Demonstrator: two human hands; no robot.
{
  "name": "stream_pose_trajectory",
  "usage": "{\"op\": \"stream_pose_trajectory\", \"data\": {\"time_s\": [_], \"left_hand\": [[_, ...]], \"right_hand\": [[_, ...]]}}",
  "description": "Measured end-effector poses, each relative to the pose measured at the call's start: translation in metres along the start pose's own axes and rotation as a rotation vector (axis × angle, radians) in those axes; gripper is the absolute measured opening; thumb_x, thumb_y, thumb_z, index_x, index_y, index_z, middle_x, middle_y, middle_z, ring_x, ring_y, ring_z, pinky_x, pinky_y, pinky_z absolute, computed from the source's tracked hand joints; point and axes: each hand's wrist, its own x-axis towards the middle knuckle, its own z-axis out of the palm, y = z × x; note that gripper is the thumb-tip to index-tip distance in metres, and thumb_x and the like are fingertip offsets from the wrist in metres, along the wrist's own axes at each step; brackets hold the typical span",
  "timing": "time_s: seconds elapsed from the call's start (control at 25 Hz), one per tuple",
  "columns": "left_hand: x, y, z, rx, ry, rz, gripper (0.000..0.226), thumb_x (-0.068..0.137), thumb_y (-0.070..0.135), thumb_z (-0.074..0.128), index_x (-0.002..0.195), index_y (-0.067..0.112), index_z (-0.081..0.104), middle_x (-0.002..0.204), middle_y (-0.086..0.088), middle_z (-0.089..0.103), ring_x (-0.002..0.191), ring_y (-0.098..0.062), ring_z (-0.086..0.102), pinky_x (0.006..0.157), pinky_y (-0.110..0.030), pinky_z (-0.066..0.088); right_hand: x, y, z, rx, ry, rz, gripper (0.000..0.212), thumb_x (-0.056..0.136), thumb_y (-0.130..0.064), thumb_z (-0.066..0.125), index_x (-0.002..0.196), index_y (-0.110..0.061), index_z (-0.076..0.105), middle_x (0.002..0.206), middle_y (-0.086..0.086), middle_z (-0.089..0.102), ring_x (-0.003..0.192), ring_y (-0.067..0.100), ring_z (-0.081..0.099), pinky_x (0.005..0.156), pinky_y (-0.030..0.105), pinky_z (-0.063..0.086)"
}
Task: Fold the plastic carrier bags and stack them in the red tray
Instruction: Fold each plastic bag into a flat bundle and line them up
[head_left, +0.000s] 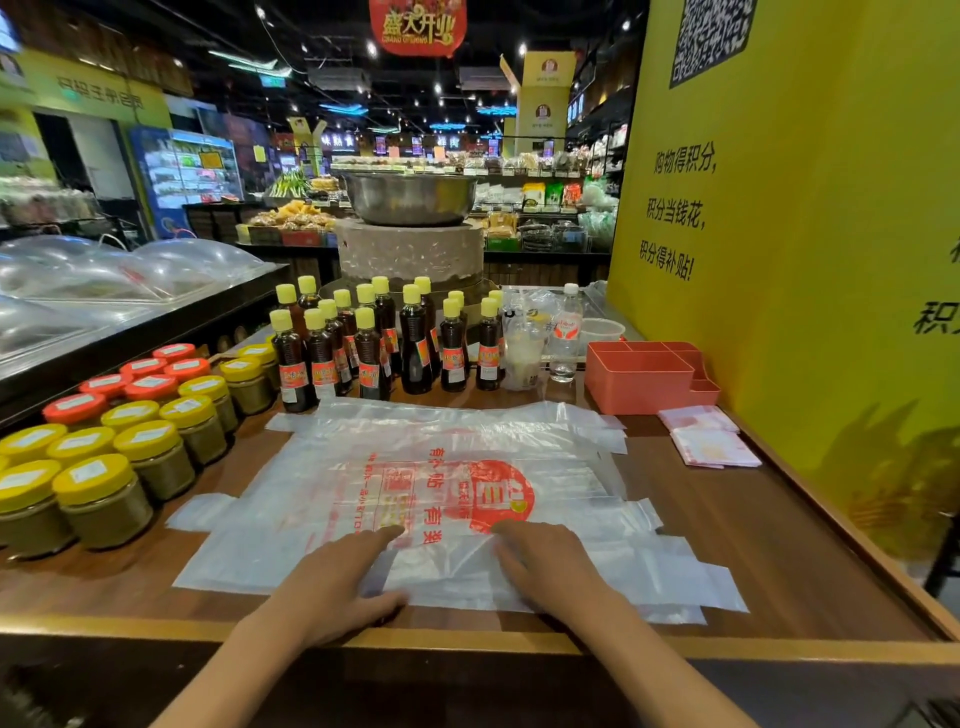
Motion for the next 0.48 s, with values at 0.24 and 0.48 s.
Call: {"op": "stream_pose_trajectory", "data": {"time_s": [0.24,0.48], "left_hand": [[0.001,0.000,-0.003,0.080,0.053,0.095,0.074,0.091,0.067,0.047,0.155,0.042,0.019,0.154,0.014,0.042,0.132,-0.009,0.047,0.108,-0.026,0.038],[0.003,0.013,-0.011,0.131,0.111,0.091,0.070,0.095,0.065,0.043,0.156,0.042,0.016,0.157,0.015,0.036,0.136,-0.011,0.043,0.112,-0.028,0.033]], "right_hand": [[0.017,0.004,-0.002,0.004,0.029,0.046,0.032,0.108,-0.036,0.037,0.122,-0.030,0.065,0.120,-0.007,0.069,0.105,0.016,0.064,0.097,0.031,0.049],[0.041,0.014,-0.013,0.144,-0.092,0.143,0.026,0.102,-0.031,0.048,0.112,-0.026,0.072,0.112,-0.004,0.071,0.094,0.018,0.063,0.089,0.035,0.052]]}}
